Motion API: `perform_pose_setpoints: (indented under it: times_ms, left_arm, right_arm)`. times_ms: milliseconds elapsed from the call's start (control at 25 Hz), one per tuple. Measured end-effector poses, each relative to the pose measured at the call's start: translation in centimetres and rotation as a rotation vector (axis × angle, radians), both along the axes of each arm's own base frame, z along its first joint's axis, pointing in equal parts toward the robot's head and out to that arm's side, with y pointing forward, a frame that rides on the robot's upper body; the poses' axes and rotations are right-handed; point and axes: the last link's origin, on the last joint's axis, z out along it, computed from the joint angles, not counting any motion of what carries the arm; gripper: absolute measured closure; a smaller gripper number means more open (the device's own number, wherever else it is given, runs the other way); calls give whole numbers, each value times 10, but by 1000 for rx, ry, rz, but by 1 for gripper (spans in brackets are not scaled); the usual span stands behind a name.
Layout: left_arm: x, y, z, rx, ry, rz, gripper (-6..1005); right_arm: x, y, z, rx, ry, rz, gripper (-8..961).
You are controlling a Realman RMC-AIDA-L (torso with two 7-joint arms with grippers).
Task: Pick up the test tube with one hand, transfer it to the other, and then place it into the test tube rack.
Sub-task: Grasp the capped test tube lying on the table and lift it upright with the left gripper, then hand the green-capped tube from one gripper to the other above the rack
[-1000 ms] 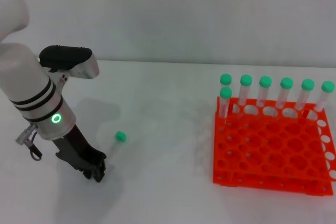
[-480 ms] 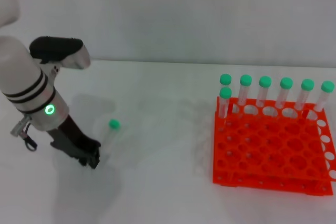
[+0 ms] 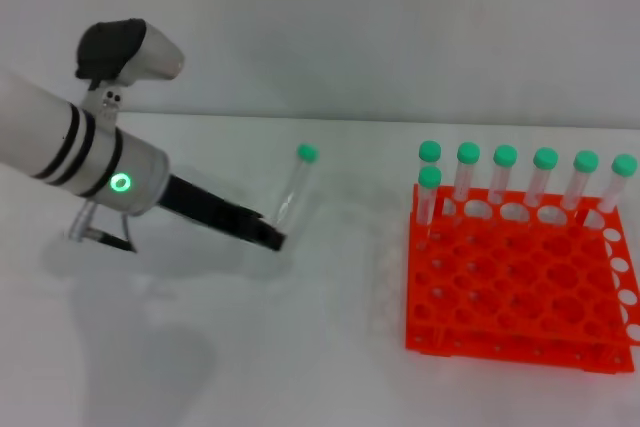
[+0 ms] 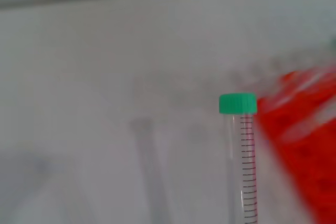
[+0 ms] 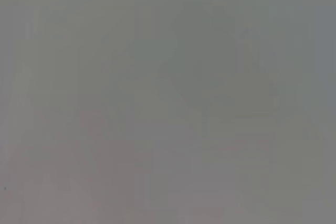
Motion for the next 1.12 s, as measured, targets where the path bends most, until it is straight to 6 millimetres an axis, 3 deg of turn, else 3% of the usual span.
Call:
perform_pose_setpoints:
  times_ms: [320, 720, 1120]
  left_arm:
    - [2, -22, -18, 14, -213, -289, 809]
    - [-25, -54, -36, 127, -308, -537, 809]
    - [-29, -73, -58, 151, -322, -712, 809]
  right_arm:
    - [-7, 0, -6, -65, -24, 53, 612]
    - [-31, 10, -15, -508, -54, 281, 610]
    - [-71, 22, -30, -794, -39, 428, 608]
